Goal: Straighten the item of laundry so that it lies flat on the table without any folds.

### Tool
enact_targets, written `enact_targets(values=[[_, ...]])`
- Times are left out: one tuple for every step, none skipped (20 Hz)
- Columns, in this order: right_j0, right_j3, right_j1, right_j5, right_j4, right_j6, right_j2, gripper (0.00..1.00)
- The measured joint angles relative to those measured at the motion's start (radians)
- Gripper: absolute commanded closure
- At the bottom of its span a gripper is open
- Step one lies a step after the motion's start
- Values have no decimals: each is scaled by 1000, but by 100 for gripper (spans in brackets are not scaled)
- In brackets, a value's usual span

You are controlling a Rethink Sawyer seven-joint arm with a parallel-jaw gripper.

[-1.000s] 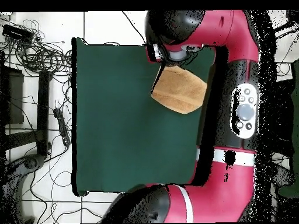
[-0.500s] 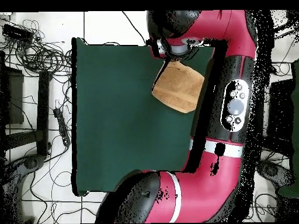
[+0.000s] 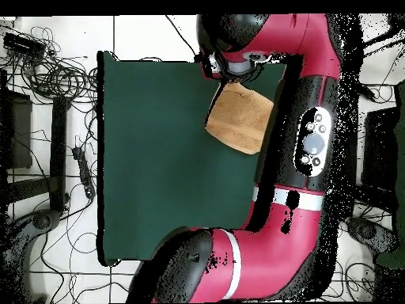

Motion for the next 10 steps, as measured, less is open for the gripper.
enact_targets(values=[[4,-5,3,0,0,0,0,100],[13,-12,10,0,1,1,0,100],[17,-12,10,0,3,1,0,100],[18,-12,11,0,4,1,0,100],[22,-12,11,0,9,1,0,100],[25,-11,11,0,14,1,0,100],[30,-6,9,0,29,2,-3,100],[32,-1,7,0,40,3,-4,100],[33,3,5,0,46,4,-6,100],[34,7,4,0,53,5,-7,100]])
